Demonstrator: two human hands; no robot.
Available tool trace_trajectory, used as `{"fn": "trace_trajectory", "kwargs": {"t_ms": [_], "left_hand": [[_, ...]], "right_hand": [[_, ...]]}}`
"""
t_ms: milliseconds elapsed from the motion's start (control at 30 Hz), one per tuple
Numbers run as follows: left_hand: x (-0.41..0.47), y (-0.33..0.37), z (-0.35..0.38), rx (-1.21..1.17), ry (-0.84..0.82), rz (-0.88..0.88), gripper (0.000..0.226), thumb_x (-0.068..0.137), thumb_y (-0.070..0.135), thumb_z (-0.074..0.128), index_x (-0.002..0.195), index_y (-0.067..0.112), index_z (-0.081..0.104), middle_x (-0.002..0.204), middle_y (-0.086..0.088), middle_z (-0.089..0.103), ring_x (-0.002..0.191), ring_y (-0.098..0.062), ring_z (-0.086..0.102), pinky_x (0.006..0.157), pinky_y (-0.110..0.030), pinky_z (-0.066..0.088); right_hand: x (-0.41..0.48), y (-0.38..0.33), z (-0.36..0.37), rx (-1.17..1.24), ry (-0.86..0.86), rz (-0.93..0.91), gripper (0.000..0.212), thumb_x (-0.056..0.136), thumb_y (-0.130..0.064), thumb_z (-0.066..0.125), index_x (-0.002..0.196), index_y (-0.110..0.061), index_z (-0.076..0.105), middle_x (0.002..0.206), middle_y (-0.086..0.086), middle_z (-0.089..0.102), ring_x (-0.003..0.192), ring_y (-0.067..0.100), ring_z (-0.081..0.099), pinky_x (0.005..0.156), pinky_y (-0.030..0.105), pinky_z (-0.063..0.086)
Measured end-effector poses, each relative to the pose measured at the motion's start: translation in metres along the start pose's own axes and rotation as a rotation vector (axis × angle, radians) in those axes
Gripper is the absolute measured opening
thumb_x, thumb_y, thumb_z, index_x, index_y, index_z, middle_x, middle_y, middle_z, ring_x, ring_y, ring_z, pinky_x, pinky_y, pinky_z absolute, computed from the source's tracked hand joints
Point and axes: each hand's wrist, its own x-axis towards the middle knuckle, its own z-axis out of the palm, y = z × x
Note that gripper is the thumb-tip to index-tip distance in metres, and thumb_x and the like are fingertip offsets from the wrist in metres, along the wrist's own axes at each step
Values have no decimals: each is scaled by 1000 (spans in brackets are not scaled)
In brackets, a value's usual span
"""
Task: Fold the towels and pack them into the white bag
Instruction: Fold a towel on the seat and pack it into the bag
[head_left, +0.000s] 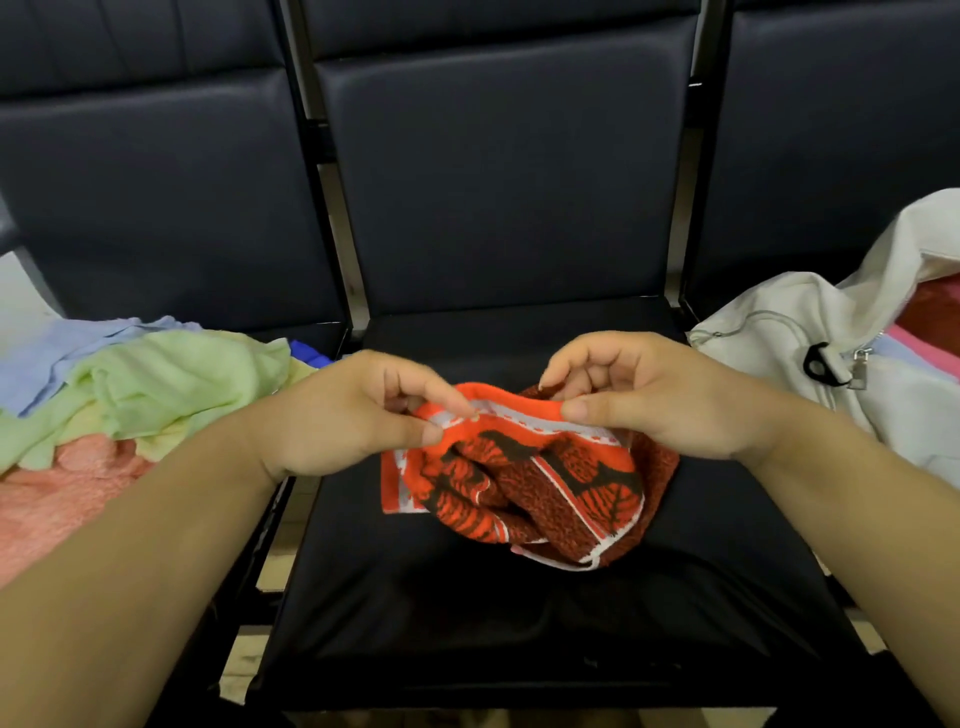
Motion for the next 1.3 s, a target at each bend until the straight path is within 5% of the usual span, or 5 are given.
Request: {"fn": "trace_trajectory", "kwargs": {"t_ms": [400,600,833,1100,1300], "left_hand": [[3,8,-2,-55,-26,-13,34,78,10,76,109,25,77,115,-3,73,106,-25,72,87,-41,59],[3,5,9,354,-349,-215,31,89,3,73,106,29,80,92,27,71,85,2,69,75,-12,53],[15,-5,14,6,45,-200,28,72,3,85,98,11,79,95,-13,77,83,-24,74,76,-32,62],[9,13,11,-170,52,-60,25,66,3,87,84,16,74,96,-13,77,88,-30,76,74,-36,63],[5,13,20,475,-130,-63,39,86,-4,67,79,32,78,99,25,65,96,-2,65,82,-19,52]], "right_hand": [[2,-7,15,-768,-216,157,27,79,-34,83,98,-52,75,101,-34,68,101,-11,60,93,18,47],[-1,-11,-2,-375,-99,143,25,82,-18,82,100,-35,80,102,-22,75,98,-6,68,86,8,49],[-2,-12,18,34,7,61,21,70,-11,86,80,-27,78,86,-2,77,82,9,74,73,25,57],[1,-5,16,-657,-166,219,27,75,-28,87,87,-50,74,95,-24,68,89,13,72,87,43,59],[-2,-11,-1,-431,40,38,16,85,-19,80,88,-36,78,96,-22,74,96,-3,67,90,18,48]]}}
